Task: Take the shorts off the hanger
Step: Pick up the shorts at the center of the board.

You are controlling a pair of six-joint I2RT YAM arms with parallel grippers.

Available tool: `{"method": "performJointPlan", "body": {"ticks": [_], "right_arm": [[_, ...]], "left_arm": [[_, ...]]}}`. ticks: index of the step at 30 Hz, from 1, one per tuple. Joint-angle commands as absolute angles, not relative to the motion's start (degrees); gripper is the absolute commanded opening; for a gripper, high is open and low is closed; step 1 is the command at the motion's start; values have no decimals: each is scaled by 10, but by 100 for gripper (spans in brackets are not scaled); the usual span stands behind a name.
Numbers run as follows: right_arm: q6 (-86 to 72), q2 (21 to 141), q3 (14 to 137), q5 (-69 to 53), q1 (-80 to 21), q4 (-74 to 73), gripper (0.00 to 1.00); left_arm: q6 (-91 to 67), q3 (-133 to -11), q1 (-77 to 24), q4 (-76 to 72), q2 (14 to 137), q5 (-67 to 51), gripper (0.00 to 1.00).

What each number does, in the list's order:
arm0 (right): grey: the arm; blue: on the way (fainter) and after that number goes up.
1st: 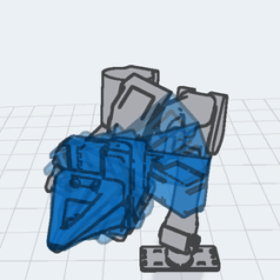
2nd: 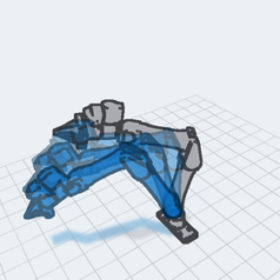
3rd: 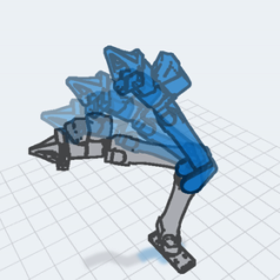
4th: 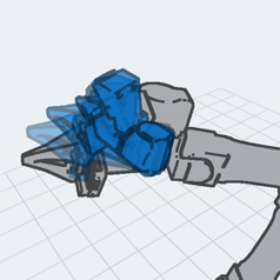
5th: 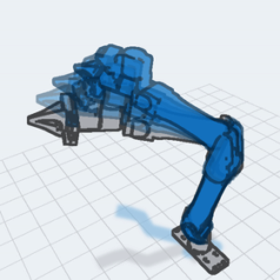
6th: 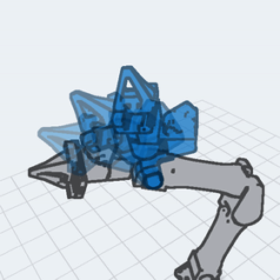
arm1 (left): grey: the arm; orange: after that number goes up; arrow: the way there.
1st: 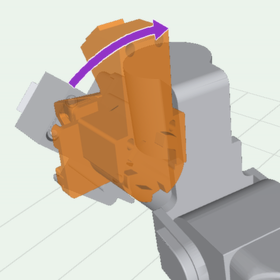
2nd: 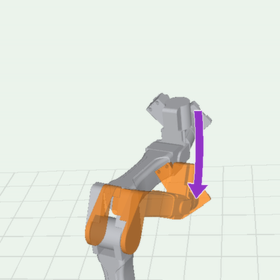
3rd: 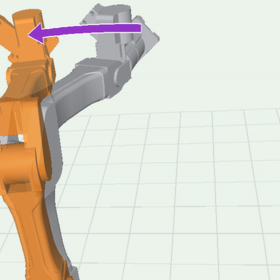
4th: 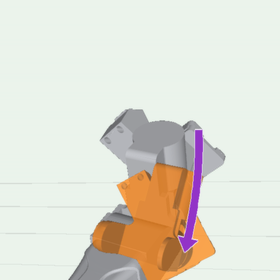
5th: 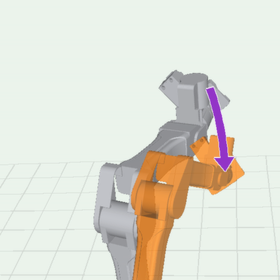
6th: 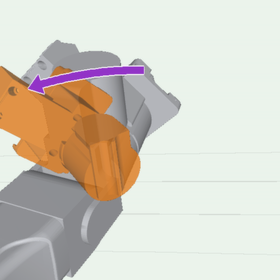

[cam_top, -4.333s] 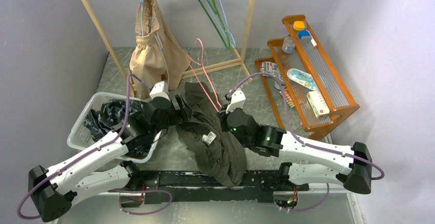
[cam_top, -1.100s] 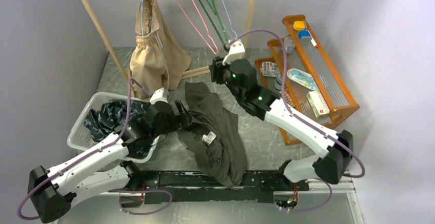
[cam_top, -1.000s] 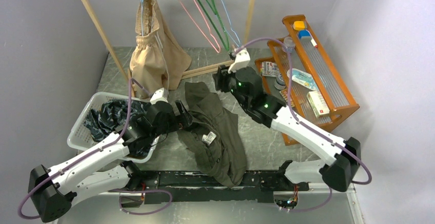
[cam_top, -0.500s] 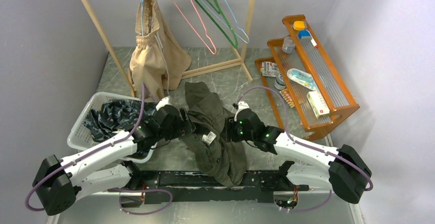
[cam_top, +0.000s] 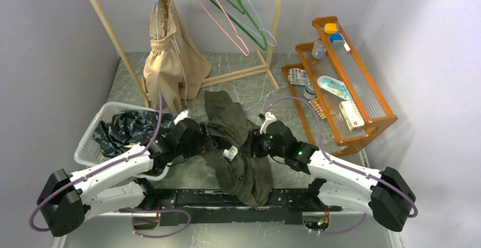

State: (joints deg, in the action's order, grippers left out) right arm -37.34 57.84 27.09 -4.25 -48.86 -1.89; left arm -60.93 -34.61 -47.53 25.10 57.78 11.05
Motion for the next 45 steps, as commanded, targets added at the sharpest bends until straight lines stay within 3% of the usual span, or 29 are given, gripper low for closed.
{"method": "performJointPlan", "body": {"ticks": [1, 5, 9, 22, 29, 37, 45], "right_arm": [[-371, 609, 273, -105, -495, 24, 55], [-374, 637, 271, -94, -496, 20, 32], [-390, 642, 263, -67, -496, 22, 18], [-416, 701, 244, -90, -496, 81, 9], [-407, 705, 230, -144, -496, 118, 9], [-408, 701, 200, -194, -496, 160, 9], [-416, 696, 179, -234, -497, 211, 9]], "left_arm": [[-619, -332, -482, 244, 580, 89, 99], [-619, -322, -485, 237, 587, 77, 99], [-598, -310, -489, 203, 599, 47, 98], [-677, -253, -536, 59, 641, 21, 98], [-753, -188, -547, -151, 648, 21, 98], [-751, -211, -548, -183, 644, 73, 100], [-769, -264, -548, -103, 720, 66, 96]]}}
